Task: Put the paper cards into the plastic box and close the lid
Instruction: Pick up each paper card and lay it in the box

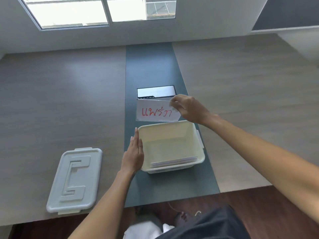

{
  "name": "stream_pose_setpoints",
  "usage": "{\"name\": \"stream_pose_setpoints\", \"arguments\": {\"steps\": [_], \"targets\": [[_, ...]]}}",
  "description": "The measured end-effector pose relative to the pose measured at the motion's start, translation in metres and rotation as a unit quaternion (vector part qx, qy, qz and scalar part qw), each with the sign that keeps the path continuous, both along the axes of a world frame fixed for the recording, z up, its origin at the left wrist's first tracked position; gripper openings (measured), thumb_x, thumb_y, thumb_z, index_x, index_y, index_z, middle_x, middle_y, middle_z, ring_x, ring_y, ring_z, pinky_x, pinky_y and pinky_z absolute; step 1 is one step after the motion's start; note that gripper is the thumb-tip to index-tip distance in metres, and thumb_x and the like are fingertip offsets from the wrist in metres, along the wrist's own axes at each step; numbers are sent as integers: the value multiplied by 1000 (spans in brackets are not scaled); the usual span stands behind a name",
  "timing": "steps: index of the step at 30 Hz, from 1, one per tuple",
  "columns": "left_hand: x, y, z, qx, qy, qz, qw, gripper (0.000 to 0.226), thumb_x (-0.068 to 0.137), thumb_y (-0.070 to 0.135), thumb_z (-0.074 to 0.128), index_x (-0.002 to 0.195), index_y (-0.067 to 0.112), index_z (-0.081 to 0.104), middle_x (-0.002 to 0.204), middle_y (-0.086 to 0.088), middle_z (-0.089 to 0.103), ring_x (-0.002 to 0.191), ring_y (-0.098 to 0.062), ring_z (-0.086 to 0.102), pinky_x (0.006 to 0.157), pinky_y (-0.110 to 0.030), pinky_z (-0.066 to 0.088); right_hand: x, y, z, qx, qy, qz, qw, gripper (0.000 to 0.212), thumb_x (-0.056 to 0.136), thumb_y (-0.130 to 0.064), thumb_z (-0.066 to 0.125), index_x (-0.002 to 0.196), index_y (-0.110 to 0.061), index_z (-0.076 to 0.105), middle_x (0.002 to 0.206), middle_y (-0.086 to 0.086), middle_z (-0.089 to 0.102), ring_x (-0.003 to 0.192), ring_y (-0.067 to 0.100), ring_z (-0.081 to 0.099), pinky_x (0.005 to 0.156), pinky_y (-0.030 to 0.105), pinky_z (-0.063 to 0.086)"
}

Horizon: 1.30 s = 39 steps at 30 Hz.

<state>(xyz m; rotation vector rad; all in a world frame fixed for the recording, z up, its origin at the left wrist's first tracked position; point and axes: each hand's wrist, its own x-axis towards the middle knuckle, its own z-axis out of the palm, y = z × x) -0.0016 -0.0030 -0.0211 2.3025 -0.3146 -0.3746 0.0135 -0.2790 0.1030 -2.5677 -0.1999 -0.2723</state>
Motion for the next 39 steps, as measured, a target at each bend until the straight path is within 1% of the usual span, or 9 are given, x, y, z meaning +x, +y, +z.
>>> {"name": "stream_pose_setpoints", "arguments": {"steps": [3,12,17,21,24,29,34,36,39], "targets": [[-1,0,4,1,8,-3,1000,53,105,50,9,155,46,-4,163,26,2,153,-11,10,114,-50,30,-20,-1,2,4,-32,0,999,12,99,-17,57,104,-9,65,104,2,69,86,24,69,69,42,56],[-2,1,8,-11,37,0,999,52,102,56,8,153,51,-4,162,30,3,153,-10,7,118,-52,21,-62,3,12,26,-31,9,999,10,98,-13,60,106,-10,66,104,-2,71,92,15,70,77,39,57],[0,3,1,-23,39,1,999,53,101,59,8,152,53,-6,161,31,4,154,-14,11,117,-60,23,-78,0,4,49,77,34,995,12,98,-13,59,106,-11,67,103,1,72,94,16,71,78,20,54],[0,6,-2,-45,47,-3,998,52,97,66,9,145,63,-10,162,29,6,153,-18,17,116,-62,26,-89,-2,-15,58,144,44,987,14,100,-21,57,108,-17,67,104,-4,71,91,12,71,81,36,57],[1,7,-2,-52,54,-11,997,52,96,69,9,143,66,-12,161,30,7,153,-19,15,115,-63,26,-97,1,-26,55,165,32,984,17,99,-24,57,111,-18,69,106,-3,72,92,12,69,85,39,56],[1,7,-3,-53,56,-10,997,56,93,71,9,145,64,-11,163,26,8,154,-20,15,115,-65,24,-105,9,-42,28,226,33,973,22,101,-26,54,118,-24,67,114,-10,69,101,15,66,93,37,53],[-1,6,0,-54,54,1,997,54,99,62,11,149,58,-7,155,36,8,154,-15,13,119,-59,21,-107,16,-46,4,314,45,948,30,102,-29,51,127,-22,66,129,-8,65,117,12,59,102,24,42],[-1,6,1,-57,53,3,997,53,100,60,12,149,58,-6,150,40,7,154,-14,12,120,-57,20,-107,17,-48,-2,352,51,935,31,102,-30,51,128,-23,65,131,-7,64,120,11,57,105,26,42],[-1,6,0,-52,55,2,997,53,100,60,12,149,59,-7,148,41,8,154,-14,12,120,-57,20,-107,17,-48,13,416,46,908,32,102,-29,49,130,-23,63,132,-5,63,119,11,58,101,23,42]]}}
